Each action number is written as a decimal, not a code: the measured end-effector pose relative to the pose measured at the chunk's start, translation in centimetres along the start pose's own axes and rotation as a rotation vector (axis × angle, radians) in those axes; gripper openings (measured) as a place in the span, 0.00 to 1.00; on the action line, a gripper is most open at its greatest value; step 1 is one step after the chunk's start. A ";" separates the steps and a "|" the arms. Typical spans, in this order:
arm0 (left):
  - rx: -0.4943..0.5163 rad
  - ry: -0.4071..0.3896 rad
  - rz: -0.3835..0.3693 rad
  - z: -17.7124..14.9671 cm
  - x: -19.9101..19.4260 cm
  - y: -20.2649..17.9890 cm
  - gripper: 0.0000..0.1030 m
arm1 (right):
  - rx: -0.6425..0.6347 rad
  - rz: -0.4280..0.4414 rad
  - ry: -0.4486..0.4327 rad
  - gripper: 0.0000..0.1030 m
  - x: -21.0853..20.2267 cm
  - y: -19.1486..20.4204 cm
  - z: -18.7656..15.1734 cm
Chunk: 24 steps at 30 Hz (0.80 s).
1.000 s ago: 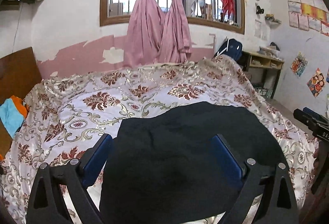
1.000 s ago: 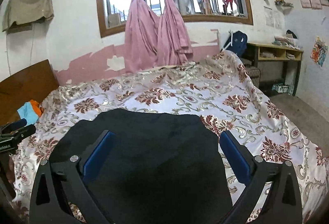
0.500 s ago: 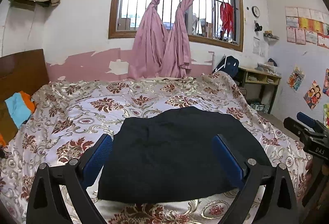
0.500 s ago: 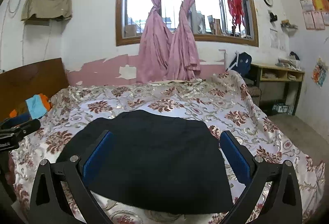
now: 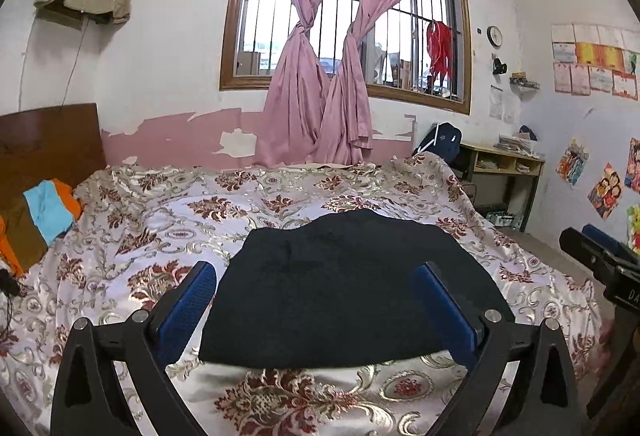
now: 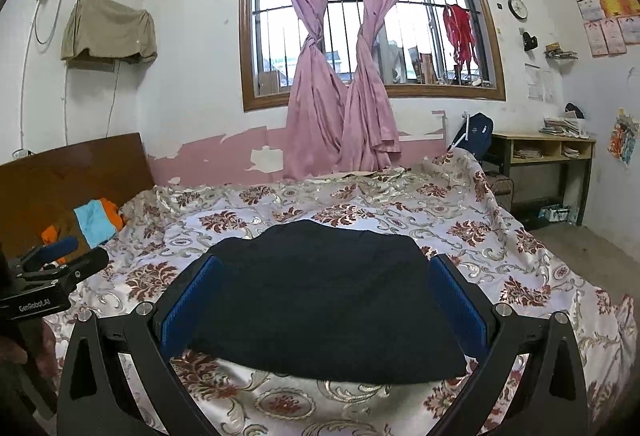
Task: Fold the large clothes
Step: 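Pull both tools back away from the folded jacket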
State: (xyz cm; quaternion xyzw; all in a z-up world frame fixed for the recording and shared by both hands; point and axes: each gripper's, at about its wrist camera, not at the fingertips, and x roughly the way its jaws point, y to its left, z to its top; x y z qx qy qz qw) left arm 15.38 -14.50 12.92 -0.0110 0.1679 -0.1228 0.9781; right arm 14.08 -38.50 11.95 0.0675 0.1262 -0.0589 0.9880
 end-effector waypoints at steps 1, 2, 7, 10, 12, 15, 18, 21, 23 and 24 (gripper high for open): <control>-0.009 0.001 -0.005 -0.2 -0.3 0.1 0.98 | 0.003 -0.001 0.000 0.99 -0.2 0.1 -0.2; -0.016 -0.001 -0.014 -0.4 -0.6 0.2 0.98 | 0.006 -0.001 -0.001 0.99 -0.7 0.1 -0.5; -0.013 0.006 -0.018 -2.0 -1.6 0.5 0.99 | -0.006 -0.004 0.005 0.99 -1.8 0.8 -2.3; 0.007 0.009 -0.007 -2.8 -2.0 0.4 0.99 | -0.010 -0.001 -0.001 0.99 -2.2 1.0 -2.9; 0.021 0.003 0.005 -3.0 -2.4 0.4 0.99 | -0.016 -0.007 -0.009 0.99 -2.6 1.0 -3.3; 0.028 -0.011 0.008 -3.5 -3.0 0.5 0.99 | -0.035 -0.013 -0.024 0.99 -3.2 1.5 -3.5; 0.032 -0.017 0.012 -3.9 -3.5 0.5 0.99 | -0.042 -0.011 -0.028 0.99 -3.7 2.0 -3.8; 0.037 -0.012 0.019 -4.4 -3.7 0.5 0.99 | -0.045 -0.016 -0.027 0.99 -4.1 2.4 -4.4; 0.032 -0.007 0.024 -4.7 -3.7 0.6 0.99 | -0.037 -0.030 -0.021 0.99 -4.2 2.5 -5.2; 0.027 -0.004 0.025 -4.9 -3.7 0.7 0.99 | -0.030 -0.035 -0.020 0.99 -4.4 2.5 -5.5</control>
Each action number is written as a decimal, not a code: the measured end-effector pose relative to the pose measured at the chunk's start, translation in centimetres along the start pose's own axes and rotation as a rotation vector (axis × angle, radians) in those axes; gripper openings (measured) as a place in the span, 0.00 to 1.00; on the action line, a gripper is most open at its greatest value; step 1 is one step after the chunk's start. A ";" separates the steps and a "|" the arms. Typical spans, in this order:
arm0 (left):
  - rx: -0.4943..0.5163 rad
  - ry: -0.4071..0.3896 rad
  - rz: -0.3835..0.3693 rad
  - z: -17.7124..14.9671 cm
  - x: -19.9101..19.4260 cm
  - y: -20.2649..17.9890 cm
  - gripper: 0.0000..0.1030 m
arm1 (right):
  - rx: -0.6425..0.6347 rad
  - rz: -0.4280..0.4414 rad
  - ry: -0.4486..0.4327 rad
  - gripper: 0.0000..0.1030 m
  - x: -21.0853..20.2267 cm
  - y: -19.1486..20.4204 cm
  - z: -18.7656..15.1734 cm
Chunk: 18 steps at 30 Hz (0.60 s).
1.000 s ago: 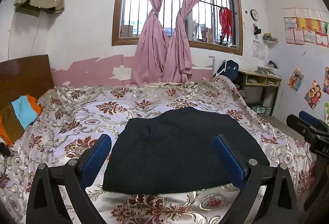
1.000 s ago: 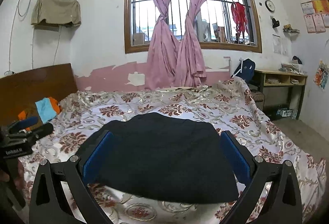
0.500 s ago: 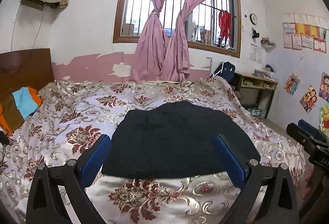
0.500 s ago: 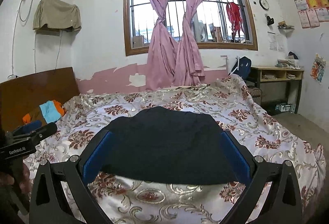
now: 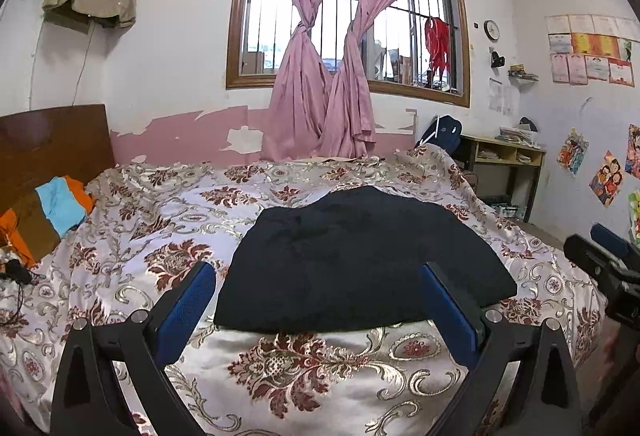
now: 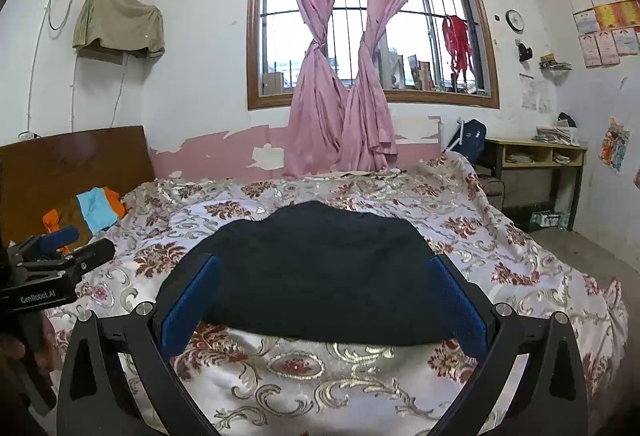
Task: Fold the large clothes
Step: 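Pull both tools back away from the folded jacket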
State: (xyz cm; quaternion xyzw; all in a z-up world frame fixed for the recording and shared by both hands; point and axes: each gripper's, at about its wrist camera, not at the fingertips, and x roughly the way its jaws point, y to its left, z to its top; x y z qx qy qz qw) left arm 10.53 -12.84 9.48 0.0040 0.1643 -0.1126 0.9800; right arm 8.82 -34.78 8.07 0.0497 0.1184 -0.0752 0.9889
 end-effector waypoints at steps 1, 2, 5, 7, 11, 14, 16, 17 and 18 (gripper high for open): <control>-0.005 0.001 0.000 -0.2 0.0 0.1 0.99 | 0.005 -0.003 0.001 0.99 -0.1 0.0 -0.3; -0.011 0.001 -0.001 -0.4 -0.1 0.3 0.99 | 0.008 -0.008 0.003 0.99 -0.3 0.0 -0.7; -0.019 -0.003 0.003 -1.2 -0.3 0.6 0.99 | 0.008 -0.026 -0.006 0.99 -0.7 0.0 -1.5; -0.020 -0.005 0.008 -1.6 -0.4 0.8 0.99 | 0.004 -0.039 -0.019 0.99 -1.0 0.0 -2.0; -0.004 0.006 0.032 -2.4 -0.4 0.5 0.99 | -0.016 -0.053 -0.040 0.99 -1.4 0.3 -2.9; 0.007 -0.001 0.038 -3.2 -0.8 0.4 0.99 | -0.030 -0.057 -0.036 0.99 -1.4 0.9 -3.4; 0.012 -0.004 0.038 -3.7 -1.1 0.3 0.99 | -0.040 -0.057 -0.034 0.99 -1.5 1.1 -3.9; 0.014 -0.004 0.038 -4.1 -1.2 0.2 0.99 | -0.043 -0.056 -0.033 0.99 -1.5 1.2 -4.1; 0.016 -0.002 0.038 -4.3 -1.3 0.1 0.99 | -0.046 -0.057 -0.032 0.99 -1.6 1.2 -4.3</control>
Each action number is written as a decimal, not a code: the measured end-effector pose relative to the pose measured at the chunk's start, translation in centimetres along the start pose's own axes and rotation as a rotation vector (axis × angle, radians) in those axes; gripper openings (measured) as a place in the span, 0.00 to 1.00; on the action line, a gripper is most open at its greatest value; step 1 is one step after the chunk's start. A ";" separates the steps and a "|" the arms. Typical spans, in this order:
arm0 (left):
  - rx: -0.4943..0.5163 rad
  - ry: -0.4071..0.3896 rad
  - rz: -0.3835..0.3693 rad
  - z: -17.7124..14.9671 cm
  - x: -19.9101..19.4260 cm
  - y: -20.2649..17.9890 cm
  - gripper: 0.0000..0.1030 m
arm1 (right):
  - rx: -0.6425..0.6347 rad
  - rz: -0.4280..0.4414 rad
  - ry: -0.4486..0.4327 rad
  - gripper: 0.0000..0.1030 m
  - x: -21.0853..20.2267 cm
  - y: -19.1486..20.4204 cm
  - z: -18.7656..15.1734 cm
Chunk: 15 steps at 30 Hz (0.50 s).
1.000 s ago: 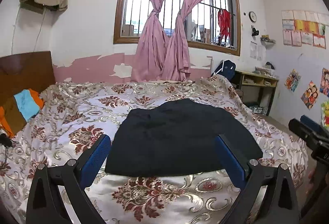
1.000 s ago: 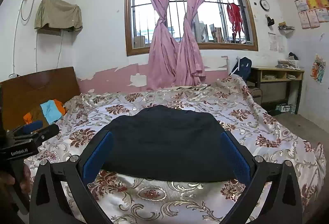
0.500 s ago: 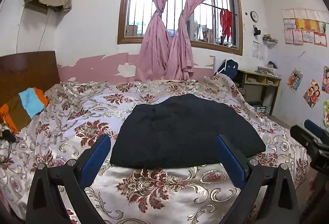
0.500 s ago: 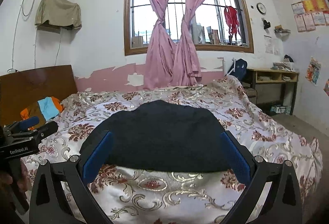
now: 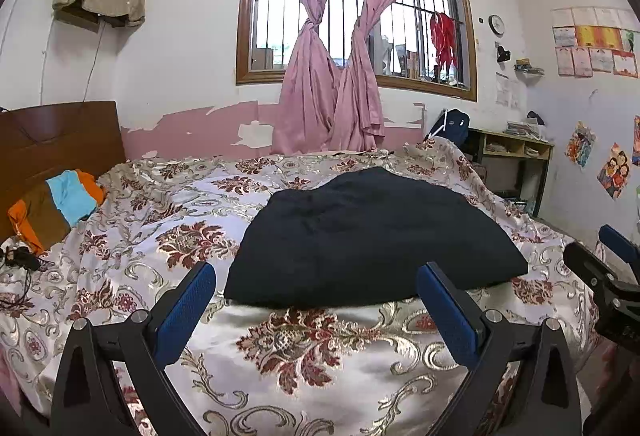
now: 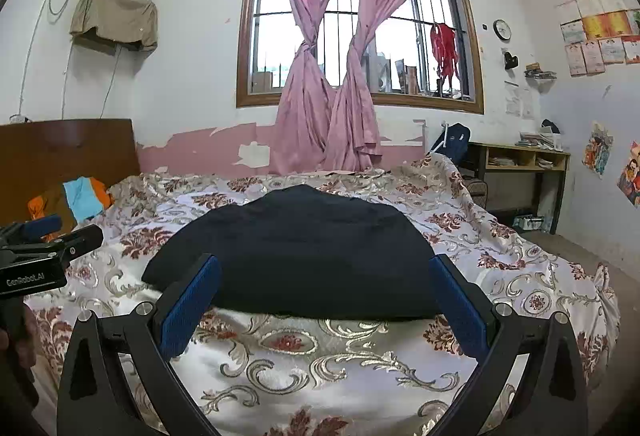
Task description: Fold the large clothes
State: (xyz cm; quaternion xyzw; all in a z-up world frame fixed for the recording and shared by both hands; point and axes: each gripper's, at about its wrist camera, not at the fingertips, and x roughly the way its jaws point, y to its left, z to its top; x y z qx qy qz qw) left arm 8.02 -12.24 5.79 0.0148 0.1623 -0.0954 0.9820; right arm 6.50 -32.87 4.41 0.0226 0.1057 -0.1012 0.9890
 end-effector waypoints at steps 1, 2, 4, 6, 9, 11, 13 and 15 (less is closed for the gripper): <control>0.003 0.003 0.000 -0.3 -0.1 0.0 0.99 | -0.002 -0.001 0.000 0.99 0.0 0.0 -0.1; 0.006 0.005 0.002 -0.5 -0.2 -0.2 0.99 | -0.004 -0.002 0.001 0.99 -0.1 0.0 -0.3; 0.009 -0.002 0.002 -1.1 -0.5 -0.3 0.99 | -0.006 -0.014 0.010 0.99 -0.1 -0.1 -0.8; 0.012 -0.001 -0.012 -1.6 -0.6 -0.5 0.99 | -0.005 -0.025 0.014 0.99 -0.2 -0.2 -1.2; 0.008 0.011 -0.021 -2.1 -0.6 -0.7 0.99 | -0.005 -0.044 0.022 0.99 -0.4 -0.5 -1.8; 0.002 0.015 -0.022 -2.6 -0.5 -0.8 0.99 | -0.009 -0.047 0.023 0.99 -0.5 -0.6 -2.2; -0.003 0.018 -0.020 -3.0 -0.5 -0.8 0.99 | -0.017 -0.049 0.024 0.99 -0.5 -0.7 -2.3; -0.019 0.018 -0.017 -3.7 -0.5 -0.7 0.99 | -0.023 -0.054 0.022 0.99 -0.6 -0.8 -2.5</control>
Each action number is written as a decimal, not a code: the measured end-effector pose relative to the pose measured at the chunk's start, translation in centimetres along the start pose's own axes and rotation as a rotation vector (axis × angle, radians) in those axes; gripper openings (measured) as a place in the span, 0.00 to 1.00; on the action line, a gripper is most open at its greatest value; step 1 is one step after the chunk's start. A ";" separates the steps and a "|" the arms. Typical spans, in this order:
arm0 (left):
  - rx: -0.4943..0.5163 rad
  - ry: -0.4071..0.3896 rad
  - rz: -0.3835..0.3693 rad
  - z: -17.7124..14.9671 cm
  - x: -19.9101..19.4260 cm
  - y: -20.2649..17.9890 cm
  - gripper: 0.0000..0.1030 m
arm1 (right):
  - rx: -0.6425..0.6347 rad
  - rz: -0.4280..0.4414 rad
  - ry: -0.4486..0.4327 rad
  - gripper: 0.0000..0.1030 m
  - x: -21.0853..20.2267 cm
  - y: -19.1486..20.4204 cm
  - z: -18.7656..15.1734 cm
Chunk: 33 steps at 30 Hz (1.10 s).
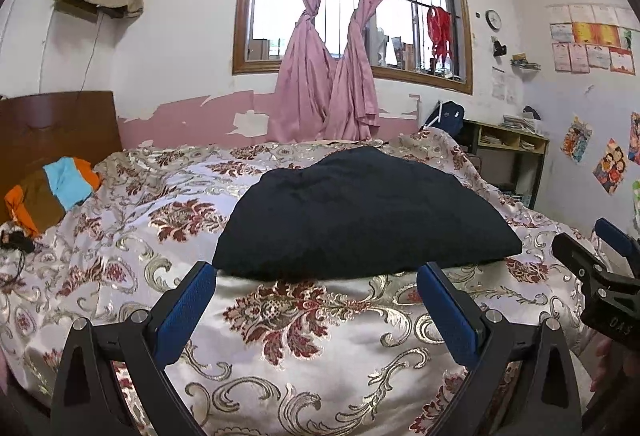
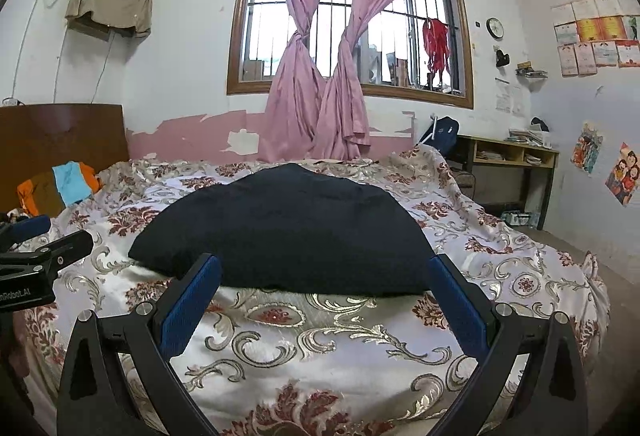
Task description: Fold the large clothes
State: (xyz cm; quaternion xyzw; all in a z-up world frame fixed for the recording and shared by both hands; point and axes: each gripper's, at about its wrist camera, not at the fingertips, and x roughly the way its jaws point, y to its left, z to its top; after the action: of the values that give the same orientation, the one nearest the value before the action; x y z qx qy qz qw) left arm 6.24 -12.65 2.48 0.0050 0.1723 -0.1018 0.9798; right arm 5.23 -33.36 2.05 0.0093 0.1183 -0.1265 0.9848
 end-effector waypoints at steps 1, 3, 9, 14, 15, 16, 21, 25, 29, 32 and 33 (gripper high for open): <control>-0.004 0.004 -0.005 -0.2 0.1 0.0 0.99 | -0.001 -0.002 0.000 0.99 0.1 0.0 0.0; -0.003 0.016 -0.004 -0.7 0.3 0.1 0.99 | 0.001 -0.006 0.002 0.99 0.1 -0.2 -0.3; 0.002 0.028 -0.001 -1.3 0.5 0.1 0.99 | 0.014 -0.019 0.001 0.99 0.0 -0.6 -0.6; 0.004 0.032 -0.004 -1.4 0.4 0.2 0.99 | 0.005 -0.027 0.005 0.99 0.0 -0.6 -0.9; 0.003 0.032 -0.003 -1.4 0.4 0.2 0.99 | 0.002 -0.025 0.003 0.99 -0.1 -0.5 -0.9; 0.003 0.031 -0.002 -1.4 0.4 0.2 0.99 | -0.001 -0.025 0.002 0.99 -0.1 -0.4 -0.9; 0.003 0.032 -0.002 -1.4 0.4 0.1 0.99 | -0.012 -0.020 0.001 0.99 -0.1 -0.2 -1.0; -0.004 0.035 -0.007 -1.4 0.4 0.2 0.99 | -0.017 -0.018 0.005 0.99 -0.1 0.0 -1.0; -0.011 0.037 -0.008 -1.5 0.3 0.2 0.99 | -0.022 -0.017 0.008 0.99 -0.1 0.1 -1.1; -0.009 0.035 -0.007 -1.5 0.3 0.2 0.99 | -0.021 -0.017 0.008 0.99 -0.2 0.2 -1.1; -0.009 0.036 -0.006 -1.5 0.3 0.2 0.99 | -0.021 -0.018 0.007 0.99 -0.2 0.2 -1.1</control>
State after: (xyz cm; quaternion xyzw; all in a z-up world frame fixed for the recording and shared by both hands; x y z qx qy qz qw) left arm 6.05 -12.48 0.98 0.0021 0.1902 -0.1040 0.9762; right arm 4.85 -33.12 0.99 -0.0017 0.1233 -0.1340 0.9833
